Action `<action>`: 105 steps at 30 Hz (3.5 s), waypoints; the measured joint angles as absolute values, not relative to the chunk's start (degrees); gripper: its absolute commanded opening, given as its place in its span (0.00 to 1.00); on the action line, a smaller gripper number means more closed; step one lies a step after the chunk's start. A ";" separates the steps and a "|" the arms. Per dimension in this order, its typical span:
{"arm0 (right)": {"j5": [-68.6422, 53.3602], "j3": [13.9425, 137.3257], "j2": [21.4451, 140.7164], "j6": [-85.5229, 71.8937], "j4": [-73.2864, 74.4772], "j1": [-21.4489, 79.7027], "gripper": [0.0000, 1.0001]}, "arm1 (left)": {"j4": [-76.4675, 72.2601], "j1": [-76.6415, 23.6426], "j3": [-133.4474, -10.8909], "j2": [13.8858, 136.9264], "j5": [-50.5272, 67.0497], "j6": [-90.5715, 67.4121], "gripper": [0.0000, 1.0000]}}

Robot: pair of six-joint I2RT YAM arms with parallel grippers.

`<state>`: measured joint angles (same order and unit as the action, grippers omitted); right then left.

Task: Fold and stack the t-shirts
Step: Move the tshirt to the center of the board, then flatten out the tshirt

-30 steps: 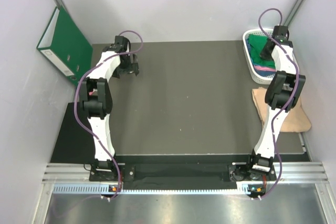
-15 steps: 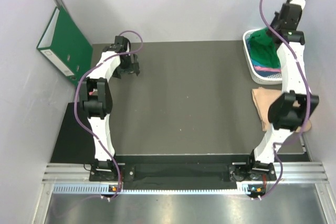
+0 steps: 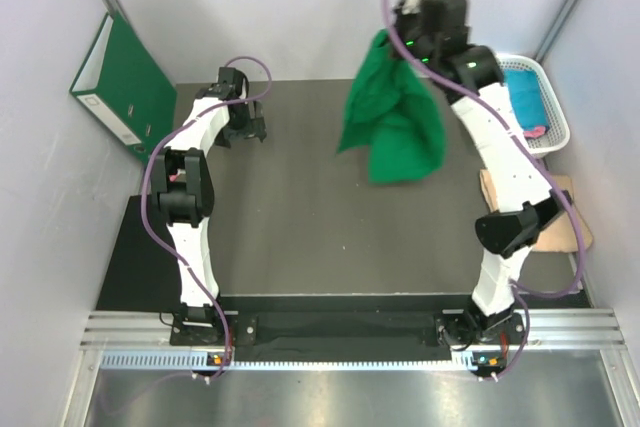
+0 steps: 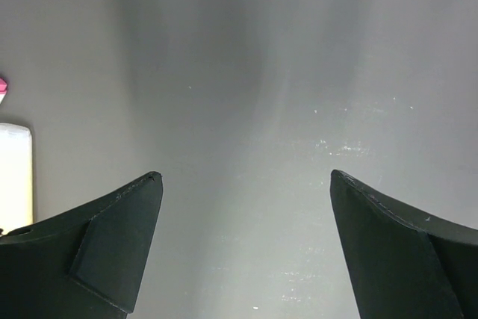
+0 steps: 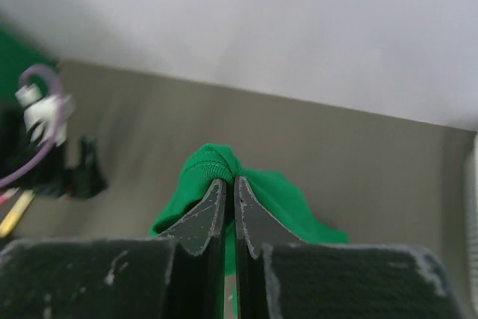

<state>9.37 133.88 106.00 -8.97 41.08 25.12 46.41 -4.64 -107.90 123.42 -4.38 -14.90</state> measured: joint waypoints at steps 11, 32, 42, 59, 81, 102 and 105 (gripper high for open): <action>10.02 115.22 94.11 -13.39 35.16 30.11 0.00 | 46.37 -4.64 -107.87 123.42 -3.92 -14.92 0.98; -4.12 134.43 132.99 -9.98 36.42 36.47 0.57 | 41.54 -5.23 -102.98 116.18 7.09 -14.87 0.98; -2.46 123.46 129.36 -14.63 32.56 35.70 0.80 | 34.76 -7.70 -101.43 116.49 23.77 -18.65 0.94; 1.26 109.84 117.51 -18.28 33.21 28.67 0.78 | 35.59 -11.38 -96.36 120.99 20.56 -18.06 0.70; 2.46 102.28 115.55 -19.75 33.71 27.38 0.77 | 36.29 -11.27 -101.47 126.80 18.79 -19.33 0.00; 3.81 89.27 102.41 -19.92 32.60 20.69 0.77 | 33.98 -15.59 -101.38 112.29 11.81 -25.02 0.95; 3.40 87.48 100.79 -19.62 32.56 20.36 0.76 | 34.92 -14.98 -97.78 113.16 11.73 -26.83 0.89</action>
<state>3.40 87.48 100.79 -19.62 32.56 20.36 34.92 -14.98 -97.78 113.16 11.73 -26.83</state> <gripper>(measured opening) 0.765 0.949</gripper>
